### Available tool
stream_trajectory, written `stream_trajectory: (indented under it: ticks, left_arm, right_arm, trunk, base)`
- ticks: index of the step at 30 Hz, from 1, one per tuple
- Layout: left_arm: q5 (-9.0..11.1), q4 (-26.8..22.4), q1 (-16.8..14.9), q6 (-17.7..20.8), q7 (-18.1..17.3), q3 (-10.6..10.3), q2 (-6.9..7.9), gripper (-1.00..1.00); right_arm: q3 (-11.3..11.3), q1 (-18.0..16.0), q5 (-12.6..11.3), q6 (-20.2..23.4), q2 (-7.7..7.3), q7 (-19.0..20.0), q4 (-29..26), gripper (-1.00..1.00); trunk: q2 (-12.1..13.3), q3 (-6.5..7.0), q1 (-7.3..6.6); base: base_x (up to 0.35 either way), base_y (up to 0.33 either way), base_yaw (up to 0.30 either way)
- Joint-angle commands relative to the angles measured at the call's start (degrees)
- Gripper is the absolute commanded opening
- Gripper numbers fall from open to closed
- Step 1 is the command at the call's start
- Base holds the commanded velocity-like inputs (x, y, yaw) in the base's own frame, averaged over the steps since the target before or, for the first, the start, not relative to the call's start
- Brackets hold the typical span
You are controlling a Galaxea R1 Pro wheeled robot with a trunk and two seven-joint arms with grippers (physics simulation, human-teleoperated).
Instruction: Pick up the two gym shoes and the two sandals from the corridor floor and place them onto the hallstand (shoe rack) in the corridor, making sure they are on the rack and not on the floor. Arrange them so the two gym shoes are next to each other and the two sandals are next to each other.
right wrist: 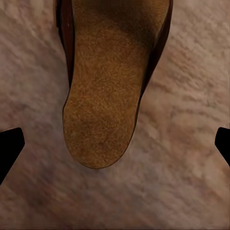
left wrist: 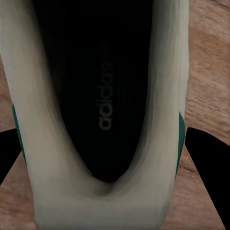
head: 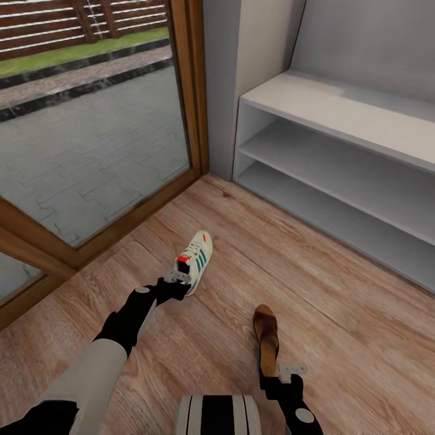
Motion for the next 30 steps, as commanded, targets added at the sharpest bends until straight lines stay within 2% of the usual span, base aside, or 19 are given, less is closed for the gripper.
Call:
stream_trajectory:
  ticks: [1,7,9,30]
  left_arm:
    - [-0.35,-0.13,-0.01,0.25,-0.28,0.08,-0.02,-1.00]
    - [-0.38,-0.09,-0.01,0.15,-0.28,0.08,-0.02,-1.00]
    - [-0.38,-0.08,-0.01,0.14,-0.28,0.08,-0.02,-1.00]
    - [-0.38,0.01,-0.01,0.13,-0.33,-0.01,-0.03,-1.00]
  right_arm:
    - [0.13,-0.01,0.41,0.05,-0.01,-0.37,-0.01,1.00]
    - [0.13,-0.01,0.41,0.05,-0.01,-0.35,0.00,1.00]
    - [0.13,-0.01,0.41,0.05,-0.01,-0.34,0.00,1.00]
    - [0.13,-0.01,0.41,0.05,-0.01,-0.40,-0.15,1.00]
  trunk:
    - [-0.03,-0.35,0.01]
    - [-0.11,-2.22,0.16]
    - [-0.11,-2.40,0.16]
    - [-0.11,-2.83,0.16]
  base:
    - [0.000,0.000,0.000]
    - [0.000,0.000,0.000]
    - [0.000,0.000,0.000]
    - [0.031,0.000,0.000]
